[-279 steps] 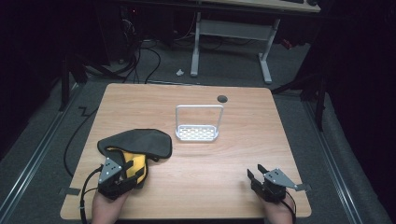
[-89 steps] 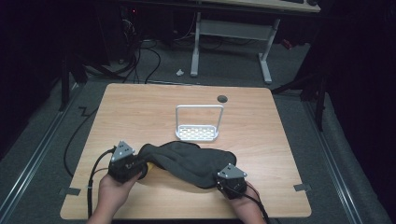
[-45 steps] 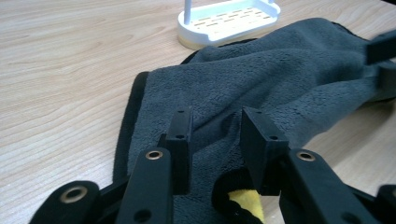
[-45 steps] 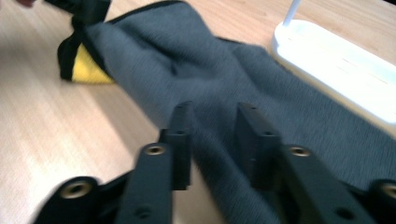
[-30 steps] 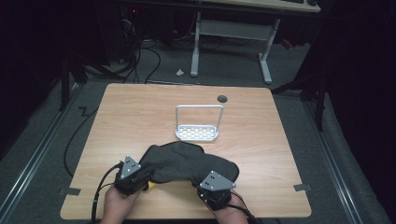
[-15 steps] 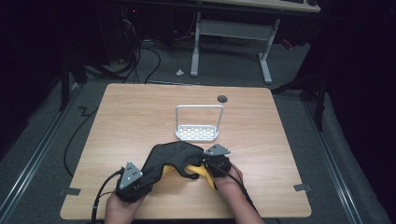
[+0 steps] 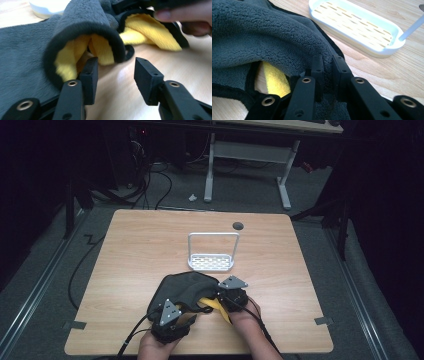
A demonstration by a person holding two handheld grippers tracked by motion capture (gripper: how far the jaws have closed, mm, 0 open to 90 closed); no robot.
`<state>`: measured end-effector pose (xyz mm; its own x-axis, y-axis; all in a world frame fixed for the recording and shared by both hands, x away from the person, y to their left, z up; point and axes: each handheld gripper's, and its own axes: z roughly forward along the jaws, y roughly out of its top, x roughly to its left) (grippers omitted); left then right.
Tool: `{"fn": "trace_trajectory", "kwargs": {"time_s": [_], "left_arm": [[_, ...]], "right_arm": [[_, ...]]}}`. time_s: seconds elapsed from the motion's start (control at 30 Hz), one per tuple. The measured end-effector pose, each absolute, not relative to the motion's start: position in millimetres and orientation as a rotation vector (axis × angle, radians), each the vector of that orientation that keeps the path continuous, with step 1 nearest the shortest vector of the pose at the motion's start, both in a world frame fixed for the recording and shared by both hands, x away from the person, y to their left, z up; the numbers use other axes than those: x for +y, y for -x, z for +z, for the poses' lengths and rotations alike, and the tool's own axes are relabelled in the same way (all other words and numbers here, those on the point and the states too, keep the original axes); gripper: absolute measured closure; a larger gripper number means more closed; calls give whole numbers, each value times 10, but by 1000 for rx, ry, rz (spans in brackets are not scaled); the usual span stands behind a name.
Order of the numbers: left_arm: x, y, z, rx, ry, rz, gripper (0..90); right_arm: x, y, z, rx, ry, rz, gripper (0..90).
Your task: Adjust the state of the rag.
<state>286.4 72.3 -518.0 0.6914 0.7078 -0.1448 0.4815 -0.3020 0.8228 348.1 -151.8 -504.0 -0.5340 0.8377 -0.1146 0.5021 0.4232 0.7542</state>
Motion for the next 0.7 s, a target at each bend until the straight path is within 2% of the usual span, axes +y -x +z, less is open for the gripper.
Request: {"fn": "trace_trajectory", "kwargs": {"time_s": [0.07,0.13,0.17,0.2,0.27,0.47,0.57,0.7], "left_arm": [[641,-2929,-5215,952,-1960,278,499],[603,-2987,-5239,991,-1947,298,520],[607,-3008,-5243,1009,-1936,298,606],[628,-3015,-5231,1006,-1925,292,730],[731,-2999,-5179,997,-1901,274,819],[1441,-2937,-5127,1096,-1890,258,840],[1688,-2914,-5141,1161,-1876,273,841],[1803,-2898,-5147,1189,-1878,257,839]], "right_arm": [[-1508,-3475,-5040,2200,-1128,935,813],[-1502,-3461,-5034,2198,-1129,938,813],[-1500,-3454,-5033,2198,-1120,941,809],[-1498,-3445,-5030,2203,-1117,943,792],[-1516,-3420,-5006,2202,-1121,962,703],[-1807,-3184,-4860,2175,-1151,1129,596],[-1946,-3078,-4905,2163,-1153,1132,619],[-1963,-3067,-4992,2180,-1147,1030,642]]}}
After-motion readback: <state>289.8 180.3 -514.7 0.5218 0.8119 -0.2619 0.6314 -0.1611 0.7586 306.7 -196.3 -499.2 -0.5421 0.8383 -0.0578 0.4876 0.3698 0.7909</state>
